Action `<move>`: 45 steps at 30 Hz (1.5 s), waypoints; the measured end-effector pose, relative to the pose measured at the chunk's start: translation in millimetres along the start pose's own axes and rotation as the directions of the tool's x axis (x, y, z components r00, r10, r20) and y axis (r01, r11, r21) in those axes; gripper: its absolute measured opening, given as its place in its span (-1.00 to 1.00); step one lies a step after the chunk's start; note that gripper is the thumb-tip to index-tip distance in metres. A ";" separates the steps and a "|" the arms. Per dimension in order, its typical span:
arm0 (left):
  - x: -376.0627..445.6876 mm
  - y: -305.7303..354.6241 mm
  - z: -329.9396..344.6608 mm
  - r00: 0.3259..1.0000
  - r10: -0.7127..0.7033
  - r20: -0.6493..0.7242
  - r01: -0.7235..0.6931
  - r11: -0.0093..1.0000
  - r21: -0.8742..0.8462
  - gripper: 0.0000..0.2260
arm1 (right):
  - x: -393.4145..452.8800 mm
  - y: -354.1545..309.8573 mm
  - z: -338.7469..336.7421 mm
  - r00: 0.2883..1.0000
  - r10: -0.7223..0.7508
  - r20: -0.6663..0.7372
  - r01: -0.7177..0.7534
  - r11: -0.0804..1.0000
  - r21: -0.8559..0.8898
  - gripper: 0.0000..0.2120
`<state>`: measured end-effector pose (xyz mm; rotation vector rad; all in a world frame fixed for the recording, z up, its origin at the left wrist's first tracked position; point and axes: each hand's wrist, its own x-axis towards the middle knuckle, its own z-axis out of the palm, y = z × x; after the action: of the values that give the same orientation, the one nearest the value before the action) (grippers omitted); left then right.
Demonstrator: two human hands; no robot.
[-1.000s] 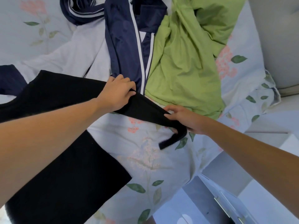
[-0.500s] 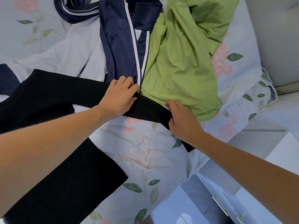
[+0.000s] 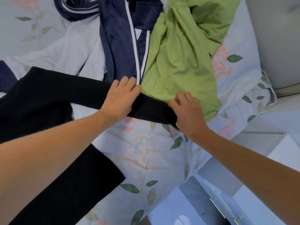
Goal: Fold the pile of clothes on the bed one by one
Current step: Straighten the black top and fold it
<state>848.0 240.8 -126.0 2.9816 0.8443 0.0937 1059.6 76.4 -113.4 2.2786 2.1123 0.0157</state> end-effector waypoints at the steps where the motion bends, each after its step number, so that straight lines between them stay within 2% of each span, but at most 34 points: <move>1: -4.0 2.6 1.2 0.999 0.046 0.004 -0.046 0.999 -0.011 -0.75 | -2.4 -3.8 3.2 0.999 -0.045 -0.023 0.047 0.998 0.050 -0.59; 3: -15.4 6.3 6.4 0.996 0.084 0.036 -0.082 0.995 -0.055 -0.80 | -9.9 -15.1 8.0 0.984 -0.175 0.004 0.172 0.971 0.165 -0.57; 5: -28.2 8.6 14.6 0.991 0.063 0.119 -0.054 0.995 -0.079 -0.62 | -20.3 -23.3 12.5 0.955 -0.277 0.109 0.252 0.947 0.197 -0.51; 7: -40.3 10.1 19.3 0.981 0.031 0.191 -0.016 0.996 -0.083 -0.48 | -27.9 -22.4 18.7 0.963 -0.209 0.171 0.182 0.970 0.159 -0.46; 10: -59.9 10.0 19.8 0.975 0.005 0.222 0.018 0.995 -0.101 -0.41 | -30.8 -26.2 19.5 0.980 -0.059 0.188 0.046 0.996 0.071 -0.43; 12: -75.9 4.7 16.8 0.977 -0.030 0.210 0.057 0.991 -0.124 -0.41 | -28.4 -43.3 14.3 0.980 -0.070 0.185 0.050 0.993 0.110 -0.39; 16: -119.8 -21.8 1.6 0.964 -0.208 0.166 0.235 0.958 -0.166 -0.38 | -1.8 -104.6 -0.8 0.974 -0.173 0.149 0.135 0.963 0.234 -0.37; 20: -190.3 -69.2 -16.4 0.900 -0.397 0.179 0.420 0.899 -0.121 -0.39 | 45.6 -194.7 -10.1 0.968 -0.228 0.108 0.187 0.935 0.301 -0.35; 26: -312.8 -138.9 -37.1 0.754 -0.633 0.175 0.650 0.757 -0.065 -0.39 | 102.5 -340.2 -18.6 0.930 -0.361 0.074 0.312 0.879 0.359 -0.34; 31: -399.3 -175.4 -48.1 0.577 -0.801 0.160 0.817 0.567 -0.106 -0.34 | 111.4 -444.5 -22.5 0.843 -0.536 0.042 0.493 0.803 0.335 -0.32; 33: -427.4 -185.2 -52.2 0.439 -0.878 0.193 0.898 0.419 -0.134 -0.29 | 110.8 -479.3 -23.2 0.796 -0.604 0.046 0.556 0.759 0.339 -0.32; 36: -461.3 -197.8 -56.3 0.173 -0.940 0.295 0.971 0.113 -0.210 -0.29 | 109.7 -525.0 -24.9 0.687 -0.719 0.106 0.641 0.668 0.377 -0.33; 37: -469.5 -201.6 -57.2 0.120 -0.929 0.349 0.969 0.034 -0.244 -0.32 | 110.0 -537.6 -25.7 0.646 -0.752 0.132 0.663 0.638 0.392 -0.33; 38: -476.4 -205.6 -58.6 0.095 -0.909 0.406 0.958 -0.027 -0.285 -0.36 | 110.7 -549.1 -26.8 0.607 -0.779 0.154 0.681 0.611 0.404 -0.32; 39: -482.9 -209.9 -59.7 0.091 -0.881 0.464 0.941 -0.077 -0.331 -0.41 | 111.8 -559.9 -28.4 0.576 -0.800 0.171 0.695 0.589 0.412 -0.32; 41: -494.0 -216.4 -62.6 0.128 -0.786 0.605 0.896 -0.170 -0.410 -0.55 | 115.2 -578.7 -31.7 0.537 -0.822 0.191 0.712 0.563 0.421 -0.33; 43: -504.5 -218.8 -63.9 0.210 -0.652 0.729 0.848 -0.250 -0.468 -0.69 | 119.4 -593.9 -33.9 0.517 -0.828 0.218 0.712 0.558 0.426 -0.35; 45: -513.2 -217.0 -68.0 0.278 -0.596 0.754 0.790 -0.304 -0.532 -0.78 | 123.1 -605.4 -33.2 0.492 -0.832 0.257 0.715 0.554 0.426 -0.37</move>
<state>293.7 157.6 -94.4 0.9120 1.6639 0.1604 464.5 245.4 -101.6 0.9664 2.7357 -0.7677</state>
